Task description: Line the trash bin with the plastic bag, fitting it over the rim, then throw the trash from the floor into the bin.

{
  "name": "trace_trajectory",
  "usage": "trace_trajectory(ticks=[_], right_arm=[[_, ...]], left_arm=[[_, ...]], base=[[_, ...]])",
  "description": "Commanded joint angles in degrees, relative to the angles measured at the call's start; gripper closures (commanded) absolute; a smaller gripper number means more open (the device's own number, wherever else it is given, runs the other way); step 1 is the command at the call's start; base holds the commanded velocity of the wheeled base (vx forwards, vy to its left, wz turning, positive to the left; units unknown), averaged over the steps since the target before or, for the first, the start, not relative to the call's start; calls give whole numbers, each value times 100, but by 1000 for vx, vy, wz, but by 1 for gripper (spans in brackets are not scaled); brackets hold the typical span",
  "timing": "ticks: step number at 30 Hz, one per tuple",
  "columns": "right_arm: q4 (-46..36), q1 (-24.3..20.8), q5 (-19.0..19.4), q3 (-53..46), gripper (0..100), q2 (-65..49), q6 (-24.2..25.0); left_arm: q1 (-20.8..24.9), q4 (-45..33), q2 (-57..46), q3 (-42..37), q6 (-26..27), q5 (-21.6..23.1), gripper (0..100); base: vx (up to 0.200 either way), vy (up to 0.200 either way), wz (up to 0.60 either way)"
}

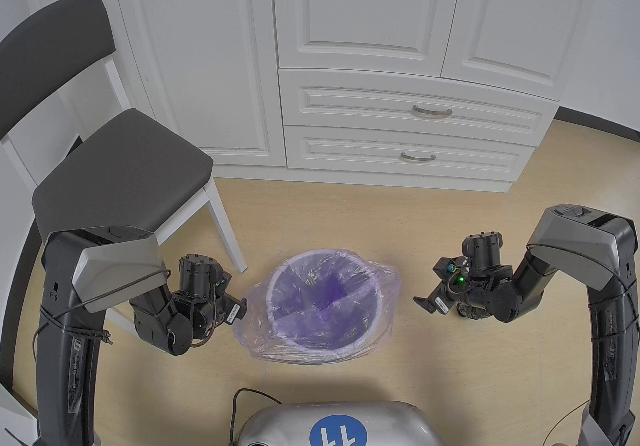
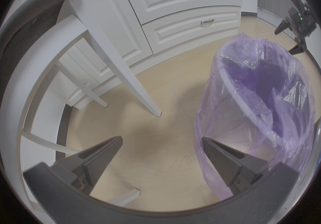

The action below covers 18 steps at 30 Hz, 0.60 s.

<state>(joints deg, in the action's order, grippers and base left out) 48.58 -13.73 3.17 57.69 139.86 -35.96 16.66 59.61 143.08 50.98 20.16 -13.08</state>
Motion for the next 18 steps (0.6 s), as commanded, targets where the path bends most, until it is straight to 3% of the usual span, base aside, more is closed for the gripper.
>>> trace_trajectory(ticks=[1, 12, 14, 18], right_arm=[[-15, -148, 70, -267, 0, -29, -69], [2, -614, -18, 173, 0, 586, -7], [11, -658, -53, 305, 0, 656, 107], [20, -737, -502, 814, 0, 788, 810]], left_arm=[[3, 24, -8, 0, -4, -2, 0], [21, 525, -703, -220, -30, -2, 0], [30, 534, -808, -282, -30, -2, 0], [74, 560, -940, -387, -30, -2, 0]], base=[[0, 0, 0], [0, 0, 0], [0, 0, 0], [0, 0, 0]])
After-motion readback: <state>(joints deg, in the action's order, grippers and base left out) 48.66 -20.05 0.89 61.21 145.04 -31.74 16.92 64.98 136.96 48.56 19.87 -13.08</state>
